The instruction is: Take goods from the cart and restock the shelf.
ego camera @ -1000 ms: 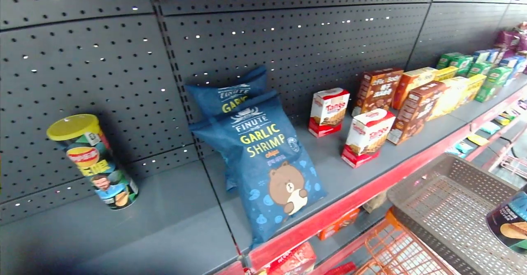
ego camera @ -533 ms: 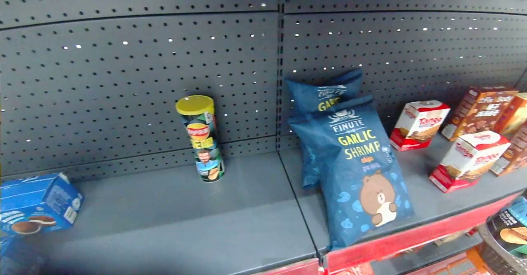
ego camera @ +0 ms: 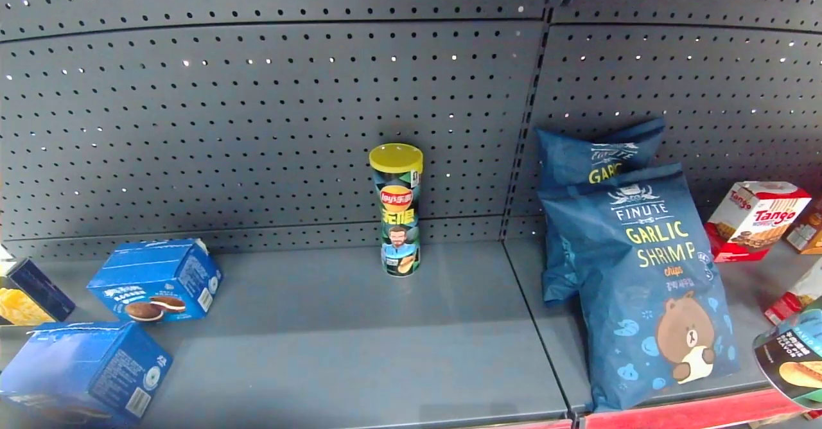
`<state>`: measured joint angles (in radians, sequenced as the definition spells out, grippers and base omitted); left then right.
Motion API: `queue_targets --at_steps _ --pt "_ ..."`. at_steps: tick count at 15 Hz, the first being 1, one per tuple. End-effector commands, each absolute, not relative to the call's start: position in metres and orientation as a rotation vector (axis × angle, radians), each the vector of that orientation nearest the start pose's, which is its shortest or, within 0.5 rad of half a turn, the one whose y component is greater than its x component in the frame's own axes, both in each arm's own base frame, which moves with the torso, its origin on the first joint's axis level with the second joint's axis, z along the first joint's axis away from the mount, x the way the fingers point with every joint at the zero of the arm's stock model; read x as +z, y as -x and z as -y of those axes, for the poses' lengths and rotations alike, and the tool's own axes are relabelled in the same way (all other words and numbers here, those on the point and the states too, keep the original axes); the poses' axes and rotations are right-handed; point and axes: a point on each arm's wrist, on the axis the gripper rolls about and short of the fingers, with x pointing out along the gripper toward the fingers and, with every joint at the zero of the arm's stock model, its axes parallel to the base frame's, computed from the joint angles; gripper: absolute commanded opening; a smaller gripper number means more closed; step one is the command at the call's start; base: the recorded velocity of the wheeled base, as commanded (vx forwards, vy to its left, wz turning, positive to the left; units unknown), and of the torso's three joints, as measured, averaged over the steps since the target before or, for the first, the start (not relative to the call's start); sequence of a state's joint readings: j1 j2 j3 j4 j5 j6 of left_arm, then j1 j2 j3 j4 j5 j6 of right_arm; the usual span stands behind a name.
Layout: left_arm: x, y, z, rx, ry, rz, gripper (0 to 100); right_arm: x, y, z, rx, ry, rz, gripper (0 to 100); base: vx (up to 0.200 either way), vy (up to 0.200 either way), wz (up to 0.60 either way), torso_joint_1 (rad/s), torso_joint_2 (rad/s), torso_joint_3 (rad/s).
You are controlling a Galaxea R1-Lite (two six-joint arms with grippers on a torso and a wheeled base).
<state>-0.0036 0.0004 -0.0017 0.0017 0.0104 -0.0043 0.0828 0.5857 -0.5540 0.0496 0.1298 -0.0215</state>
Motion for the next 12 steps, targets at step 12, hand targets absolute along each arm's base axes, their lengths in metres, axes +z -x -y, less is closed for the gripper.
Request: queue_targets --at_steps 12 --pt "0.076 0.023 0.000 0.008 0.005 0.000 100 0.239 -0.005 -0.006 0.619 0.030 0.042 0 0.000 0.000 0.00 0.000 0.00 0.000"
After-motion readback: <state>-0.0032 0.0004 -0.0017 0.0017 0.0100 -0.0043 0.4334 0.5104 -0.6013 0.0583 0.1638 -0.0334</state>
